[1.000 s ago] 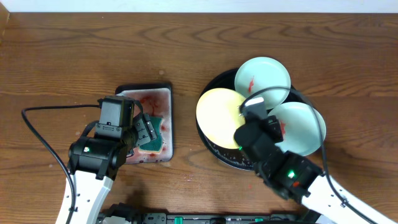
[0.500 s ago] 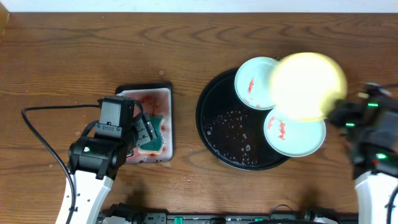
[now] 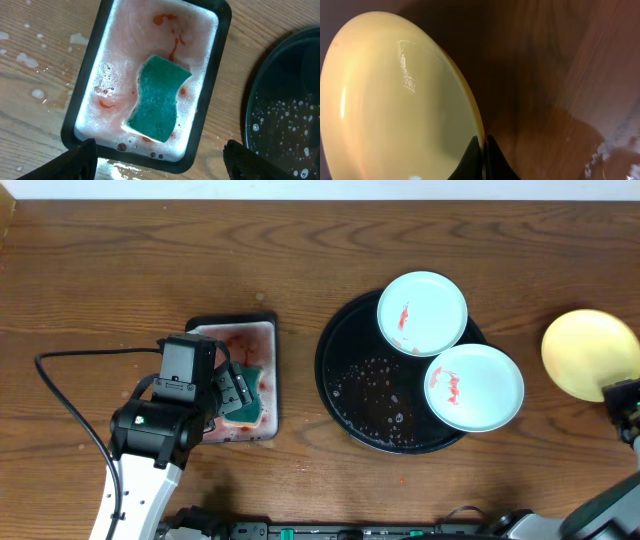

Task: Clean dirty plates on tray and stack at the side
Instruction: 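Carry the yellow plate right and set it on the table, then grasp the lower mint plate rim and drag it to tray center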

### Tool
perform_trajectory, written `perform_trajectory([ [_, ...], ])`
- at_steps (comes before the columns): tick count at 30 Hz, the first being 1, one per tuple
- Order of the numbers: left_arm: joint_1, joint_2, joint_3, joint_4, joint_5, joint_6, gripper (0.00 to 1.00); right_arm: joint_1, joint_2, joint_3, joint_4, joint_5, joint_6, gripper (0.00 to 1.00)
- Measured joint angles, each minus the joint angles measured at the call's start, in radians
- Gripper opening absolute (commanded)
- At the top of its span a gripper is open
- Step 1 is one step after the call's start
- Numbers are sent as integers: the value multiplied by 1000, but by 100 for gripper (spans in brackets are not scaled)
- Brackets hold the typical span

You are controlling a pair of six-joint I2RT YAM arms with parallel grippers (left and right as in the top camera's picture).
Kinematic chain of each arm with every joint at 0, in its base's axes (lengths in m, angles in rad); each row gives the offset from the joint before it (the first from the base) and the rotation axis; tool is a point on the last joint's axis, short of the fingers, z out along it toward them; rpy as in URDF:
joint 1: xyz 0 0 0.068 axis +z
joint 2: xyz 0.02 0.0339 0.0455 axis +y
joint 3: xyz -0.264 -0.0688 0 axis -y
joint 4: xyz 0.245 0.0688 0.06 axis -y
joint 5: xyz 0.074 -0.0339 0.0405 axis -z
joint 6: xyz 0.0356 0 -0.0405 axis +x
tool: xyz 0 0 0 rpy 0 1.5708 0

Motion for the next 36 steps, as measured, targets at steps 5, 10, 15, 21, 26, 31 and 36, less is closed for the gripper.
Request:
perform_trajectory([
  [5, 0, 0, 0, 0, 0, 0, 81, 1, 87, -1, 90, -64, -42, 58],
  [10, 0, 0, 0, 0, 0, 0, 81, 42, 15, 4, 158, -305, -97, 61],
  [15, 0, 0, 0, 0, 0, 0, 81, 174, -214, 18, -153, -370, -121, 39],
  [21, 0, 0, 0, 0, 0, 0, 81, 440, -306, 20, -536, -77, -148, 56],
  [26, 0, 0, 0, 0, 0, 0, 81, 568, -282, 15, -529, 256, -165, 58],
  [31, 0, 0, 0, 0, 0, 0, 81, 573, -220, 15, -440, 352, -173, 50],
  [36, 0, 0, 0, 0, 0, 0, 81, 573, -122, 15, -372, 321, -188, 46],
])
